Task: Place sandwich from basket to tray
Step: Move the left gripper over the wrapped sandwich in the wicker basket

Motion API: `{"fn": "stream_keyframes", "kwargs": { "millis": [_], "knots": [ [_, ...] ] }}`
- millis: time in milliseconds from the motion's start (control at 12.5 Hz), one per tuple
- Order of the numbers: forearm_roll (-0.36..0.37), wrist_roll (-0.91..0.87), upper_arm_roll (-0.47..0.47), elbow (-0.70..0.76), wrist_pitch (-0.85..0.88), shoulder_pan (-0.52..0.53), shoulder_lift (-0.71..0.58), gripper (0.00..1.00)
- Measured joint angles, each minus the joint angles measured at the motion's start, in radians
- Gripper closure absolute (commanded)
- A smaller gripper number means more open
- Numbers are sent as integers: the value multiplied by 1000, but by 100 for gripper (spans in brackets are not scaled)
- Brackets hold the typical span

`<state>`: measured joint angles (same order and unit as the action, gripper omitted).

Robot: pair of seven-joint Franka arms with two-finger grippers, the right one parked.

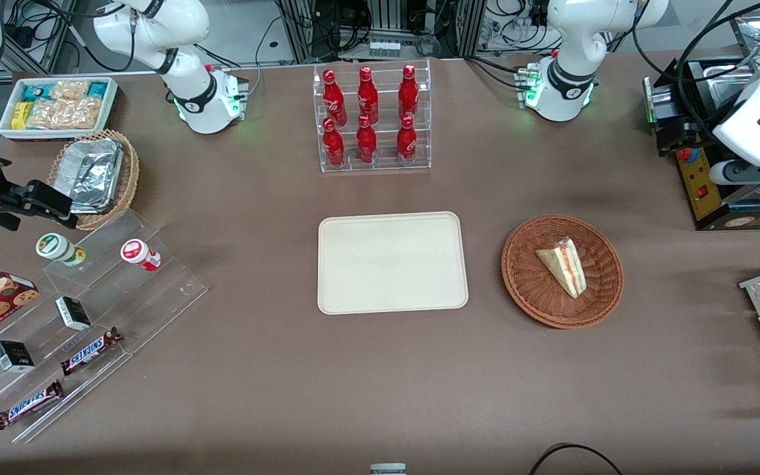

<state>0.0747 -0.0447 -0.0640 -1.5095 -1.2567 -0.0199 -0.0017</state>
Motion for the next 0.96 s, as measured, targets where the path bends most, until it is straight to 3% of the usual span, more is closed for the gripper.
{"fn": "stream_keyframes", "kwargs": {
  "millis": [480, 960],
  "knots": [
    [0, 0, -7, -52, -48, -2, 49, 0],
    [-2, -36, -17, -360, -410, -14, 70, 0]
  ]
}}
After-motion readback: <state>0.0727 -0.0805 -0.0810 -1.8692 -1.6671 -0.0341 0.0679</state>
